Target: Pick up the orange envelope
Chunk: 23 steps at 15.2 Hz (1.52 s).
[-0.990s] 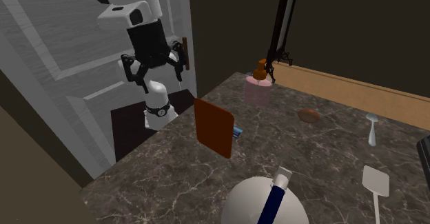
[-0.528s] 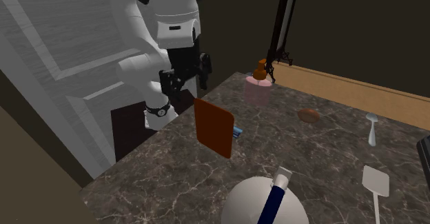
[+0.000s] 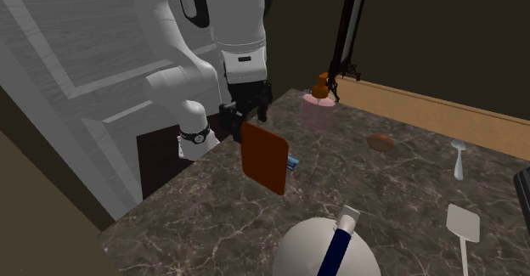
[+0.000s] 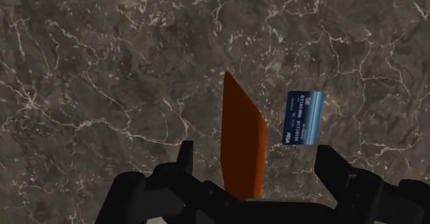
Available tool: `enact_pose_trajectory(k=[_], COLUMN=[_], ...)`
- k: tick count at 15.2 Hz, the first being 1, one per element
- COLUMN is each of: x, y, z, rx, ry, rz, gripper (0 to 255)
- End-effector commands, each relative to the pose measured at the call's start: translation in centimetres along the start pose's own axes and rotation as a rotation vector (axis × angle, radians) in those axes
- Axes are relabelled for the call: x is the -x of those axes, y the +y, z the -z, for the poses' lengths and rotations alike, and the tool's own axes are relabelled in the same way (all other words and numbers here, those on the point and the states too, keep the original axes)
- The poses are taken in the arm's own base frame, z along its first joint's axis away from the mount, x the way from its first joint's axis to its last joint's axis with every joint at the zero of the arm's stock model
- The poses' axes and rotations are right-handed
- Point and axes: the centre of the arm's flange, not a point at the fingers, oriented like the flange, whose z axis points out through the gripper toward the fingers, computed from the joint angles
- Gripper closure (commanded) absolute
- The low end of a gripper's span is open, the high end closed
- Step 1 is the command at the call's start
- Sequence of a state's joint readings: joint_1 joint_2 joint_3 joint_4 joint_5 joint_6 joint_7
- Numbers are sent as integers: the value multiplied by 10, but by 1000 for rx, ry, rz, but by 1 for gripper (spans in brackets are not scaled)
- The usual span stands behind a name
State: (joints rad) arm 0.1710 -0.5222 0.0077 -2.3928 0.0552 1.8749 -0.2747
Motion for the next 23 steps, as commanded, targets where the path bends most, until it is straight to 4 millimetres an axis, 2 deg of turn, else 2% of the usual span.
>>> enact_pose_trajectory(k=[1,3,4,13,23], x=[0,0,1,0,-1], y=[1,1,1,1,-2], z=[-14,-14,-14,-14,39], rx=[0,0,0,0,0], ry=[0,0,0,0,0], rz=[0,0,0,0,0], gripper=[0,0,255,255,255])
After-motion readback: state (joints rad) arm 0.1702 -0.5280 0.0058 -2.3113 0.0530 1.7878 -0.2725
